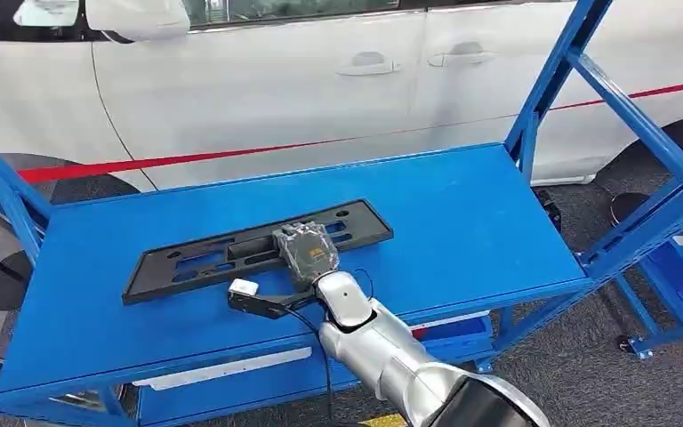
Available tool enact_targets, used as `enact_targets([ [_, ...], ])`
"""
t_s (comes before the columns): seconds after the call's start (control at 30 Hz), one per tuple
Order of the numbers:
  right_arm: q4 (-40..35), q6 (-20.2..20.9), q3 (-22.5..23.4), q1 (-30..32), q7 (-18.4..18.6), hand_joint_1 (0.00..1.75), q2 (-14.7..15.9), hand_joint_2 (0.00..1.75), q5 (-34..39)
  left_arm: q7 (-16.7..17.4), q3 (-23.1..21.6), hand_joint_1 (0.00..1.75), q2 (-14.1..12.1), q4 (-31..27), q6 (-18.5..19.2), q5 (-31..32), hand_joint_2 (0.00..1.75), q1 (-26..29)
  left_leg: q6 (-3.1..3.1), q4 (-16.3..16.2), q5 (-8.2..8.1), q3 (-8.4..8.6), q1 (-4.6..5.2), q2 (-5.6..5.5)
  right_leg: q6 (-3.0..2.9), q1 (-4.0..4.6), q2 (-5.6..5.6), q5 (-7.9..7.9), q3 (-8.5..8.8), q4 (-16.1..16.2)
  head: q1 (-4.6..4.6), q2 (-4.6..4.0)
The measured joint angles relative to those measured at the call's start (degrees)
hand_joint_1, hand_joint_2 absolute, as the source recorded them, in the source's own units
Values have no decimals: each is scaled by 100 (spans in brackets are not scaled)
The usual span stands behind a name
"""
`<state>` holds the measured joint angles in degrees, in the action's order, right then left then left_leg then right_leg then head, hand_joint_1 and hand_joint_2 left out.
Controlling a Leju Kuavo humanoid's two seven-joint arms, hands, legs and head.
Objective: Take the parts from the cabinet and place them on the table.
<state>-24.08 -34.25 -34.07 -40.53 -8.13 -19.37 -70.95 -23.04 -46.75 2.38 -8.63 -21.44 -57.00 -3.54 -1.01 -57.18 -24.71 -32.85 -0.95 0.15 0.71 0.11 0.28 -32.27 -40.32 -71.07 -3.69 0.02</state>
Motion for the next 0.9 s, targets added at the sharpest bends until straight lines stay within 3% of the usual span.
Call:
enact_targets([
  [0.03,-13,0,0,45,0,175,22,175,-5,0,0,0,0,0,2,0,0,4,-4,-2,-3,-1,1,0,15,-10,0,-135,-203,-410,0,0],
  [0.07,-22,-2,0,76,0,175,39,175,-5,0,0,0,2,0,7,0,0,7,-4,-3,-4,3,1,-5,22,-20,-1,-122,-290,-574,0,0],
  [0.1,-42,-2,0,86,0,175,55,175,-5,0,0,0,4,0,7,0,0,6,-1,-3,-8,11,1,-10,23,-30,-1,27,-229,-425,0,0],
  [0.13,-57,-2,0,84,0,175,57,175,-5,0,0,0,9,0,7,0,0,3,3,-3,-11,24,2,-22,11,-32,-2,274,-29,-18,0,0],
  [0.2,-99,-7,0,87,-22,175,59,175,24,0,0,0,13,0,9,-4,0,0,28,-5,-30,55,4,-41,-52,-26,-11,737,559,1083,0,0],
  [0.23,-120,-11,0,90,-77,175,61,175,89,0,0,0,20,0,9,-9,0,-1,51,-19,-44,52,25,-48,-86,1,-20,667,643,1294,0,0],
  [0.27,-153,-15,0,109,-202,175,61,175,195,0,0,0,20,0,9,-11,0,0,83,-24,-54,46,39,-59,-95,15,-12,712,635,1315,0,0],
  [0.33,-317,125,66,211,-821,175,81,175,1016,33,0,0,28,0,-46,-70,0,7,149,-2,-49,53,17,-53,-136,41,-1,706,635,1303,0,0],
  [0.37,-471,353,160,282,-1221,175,79,175,1663,85,0,0,39,0,-114,-116,175,6,192,3,-56,61,18,-53,-184,25,6,732,649,1344,0,0],
  [0.4,-690,580,252,354,-1602,175,79,175,2276,147,0,0,39,0,-197,-136,175,10,221,-65,-118,47,-2,-38,-228,-17,-9,763,680,1387,-2,0],
  [0.43,-1051,946,370,384,-1948,175,83,175,3091,190,2,0,39,0,-289,-184,175,16,242,-277,-287,-17,-1,-36,-263,-24,9,761,689,1392,-2,0],
  [0.5,-2009,1820,553,535,-1960,175,87,175,4893,227,4,0,46,0,-385,-251,175,29,285,-1167,-770,-395,-16,-38,-285,-19,41,754,704,1391,-2,0],
  [0.53,-2514,2154,623,665,-1884,175,129,175,5681,225,4,0,48,0,-409,-273,0,26,301,-1574,-932,-587,-16,-36,-289,-16,37,750,706,1390,-2,0],
  [0.57,-3129,2449,690,834,-1782,175,201,175,6420,199,4,0,52,0,-422,-304,0,26,312,-1832,-981,-716,-18,-36,-285,-16,27,747,706,1388,-2,0],
  [0.6,-3721,2581,756,1114,-1668,175,303,175,6941,149,4,0,57,0,-405,-313,0,32,314,-1771,-876,-693,-23,-35,-279,-16,14,745,705,1384,-2,0],
  [0.63,-4262,2625,798,1392,-1606,175,398,175,7277,83,7,0,57,0,-358,-330,0,49,306,-1462,-677,-555,-25,-33,-263,-17,-7,738,696,1373,-4,0],
  [0.7,-5441,2636,944,1725,-1571,175,600,175,7745,-67,11,0,57,0,-236,-347,0,80,271,-393,-172,-14,-27,-33,-219,-26,-14,717,672,1327,-2,0],
  [0.73,-5917,2632,1030,1807,-1606,175,689,175,7834,-112,11,0,57,0,-194,-345,0,88,245,-96,-200,118,-22,-43,-186,-15,-22,706,646,1309,-2,0],
  [0.83,-7163,2616,1361,2190,-1707,175,955,175,8012,-201,11,0,57,0,-70,-301,0,115,140,-84,-186,109,35,-58,-80,0,-25,727,633,1315,2,0],
  [0.9,-7705,2614,1510,2450,-1785,175,1060,175,8067,-184,9,0,59,0,-127,-297,0,113,44,-14,-132,130,-12,-42,-2,-9,-11,685,620,1288,2,0],
])
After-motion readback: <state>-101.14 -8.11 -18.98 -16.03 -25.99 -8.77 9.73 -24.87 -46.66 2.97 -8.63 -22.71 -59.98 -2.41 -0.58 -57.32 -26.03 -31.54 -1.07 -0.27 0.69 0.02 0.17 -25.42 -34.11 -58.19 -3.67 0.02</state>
